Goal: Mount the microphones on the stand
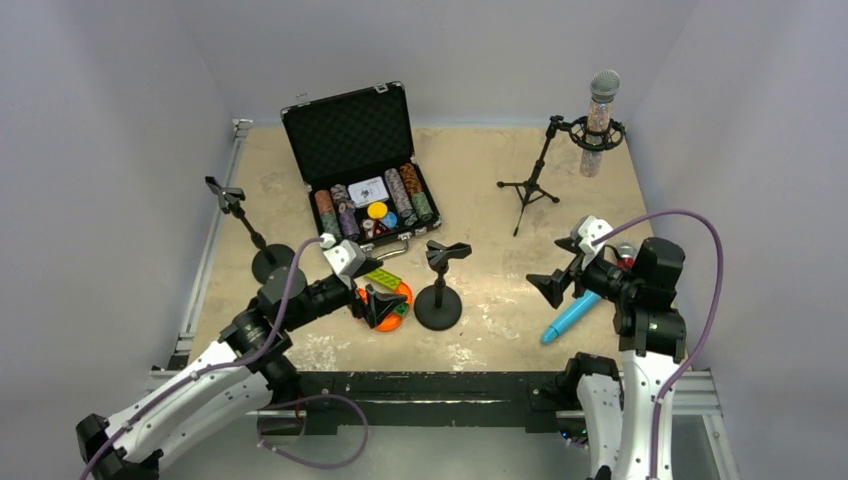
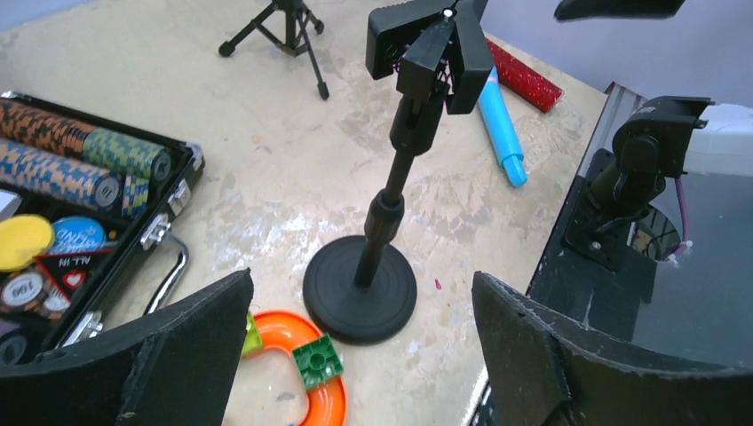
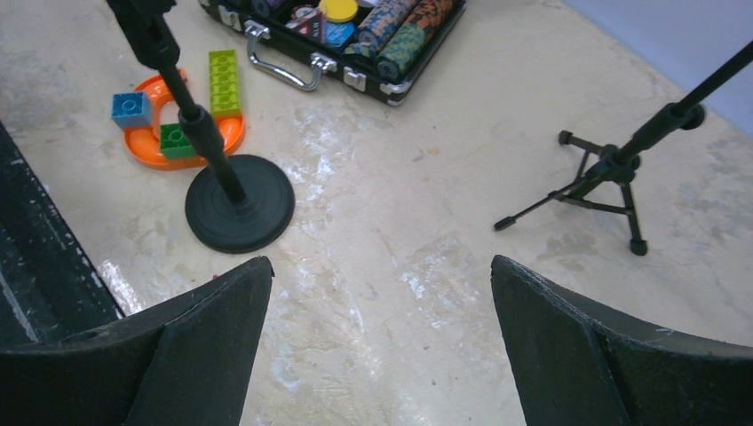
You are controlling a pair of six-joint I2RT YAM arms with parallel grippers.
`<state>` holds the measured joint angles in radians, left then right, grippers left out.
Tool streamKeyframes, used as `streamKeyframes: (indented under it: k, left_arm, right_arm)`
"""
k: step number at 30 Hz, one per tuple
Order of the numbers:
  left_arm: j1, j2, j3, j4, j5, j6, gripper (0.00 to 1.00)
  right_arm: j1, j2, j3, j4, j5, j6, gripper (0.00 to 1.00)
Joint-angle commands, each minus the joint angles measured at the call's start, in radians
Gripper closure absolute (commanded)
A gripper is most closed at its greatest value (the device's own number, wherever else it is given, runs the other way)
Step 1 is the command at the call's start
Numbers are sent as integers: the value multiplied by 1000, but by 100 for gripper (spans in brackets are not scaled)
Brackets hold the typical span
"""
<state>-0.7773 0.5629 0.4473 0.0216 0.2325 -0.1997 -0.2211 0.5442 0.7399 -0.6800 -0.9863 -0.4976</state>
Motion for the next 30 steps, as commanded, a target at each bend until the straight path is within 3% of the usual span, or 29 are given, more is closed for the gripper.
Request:
streamKeyframes:
  k: [1, 5, 9, 21, 30]
  left_arm:
    - [1, -72, 152, -343, -34, -11, 3]
    - [1, -80, 289, -580, -38, 10, 1]
    - [1, -95, 300, -708, -96, 16, 1]
    - [1, -139, 269, -665, -169, 48, 1]
    - [1, -157, 266, -665, -192, 49, 1]
  right_arm:
    - [-2, 54, 134, -111, 128, 31, 4]
    - [-3, 87, 167, -149, 281, 63, 4]
    - [-47, 153, 175, -188, 360, 75, 9]
    - [-224, 310, 157, -97, 462, 181, 11]
    - [-254, 392, 91, 117, 791, 244, 11]
